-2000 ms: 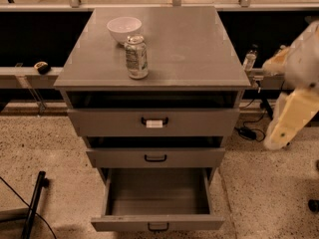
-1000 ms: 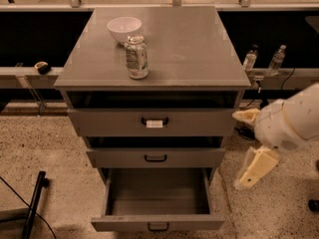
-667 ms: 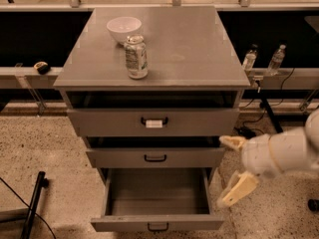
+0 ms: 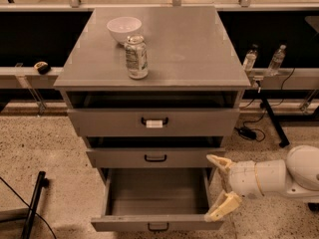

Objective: Close bottom drawer

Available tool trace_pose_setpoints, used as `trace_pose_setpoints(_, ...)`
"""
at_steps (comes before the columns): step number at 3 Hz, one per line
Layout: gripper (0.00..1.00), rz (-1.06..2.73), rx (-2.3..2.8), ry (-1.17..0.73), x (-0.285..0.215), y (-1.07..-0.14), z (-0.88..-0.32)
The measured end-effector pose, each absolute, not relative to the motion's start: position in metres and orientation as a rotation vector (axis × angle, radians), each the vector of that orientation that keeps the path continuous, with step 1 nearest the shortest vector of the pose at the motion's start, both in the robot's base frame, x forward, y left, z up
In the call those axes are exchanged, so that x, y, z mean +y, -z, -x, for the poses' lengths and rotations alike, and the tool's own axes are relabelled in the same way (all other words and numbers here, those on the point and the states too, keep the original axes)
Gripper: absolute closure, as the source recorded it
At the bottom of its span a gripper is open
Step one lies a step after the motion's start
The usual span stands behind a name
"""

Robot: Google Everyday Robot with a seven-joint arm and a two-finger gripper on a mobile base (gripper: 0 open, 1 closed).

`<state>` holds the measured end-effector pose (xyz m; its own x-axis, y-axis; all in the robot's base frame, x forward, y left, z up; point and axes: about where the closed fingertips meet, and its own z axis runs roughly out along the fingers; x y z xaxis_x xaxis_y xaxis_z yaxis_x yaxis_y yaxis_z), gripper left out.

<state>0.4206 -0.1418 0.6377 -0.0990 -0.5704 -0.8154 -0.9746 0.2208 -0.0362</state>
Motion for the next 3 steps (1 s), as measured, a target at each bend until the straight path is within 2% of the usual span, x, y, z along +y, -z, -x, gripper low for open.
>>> trace_pose_setpoints(1,0.00,1.360,1.852,-0.729,-0.147,-0.617,-0.433)
trace_pose_setpoints(3,0.00,1.228,1.730,-0.670,-0.156,-0.487,-0.446)
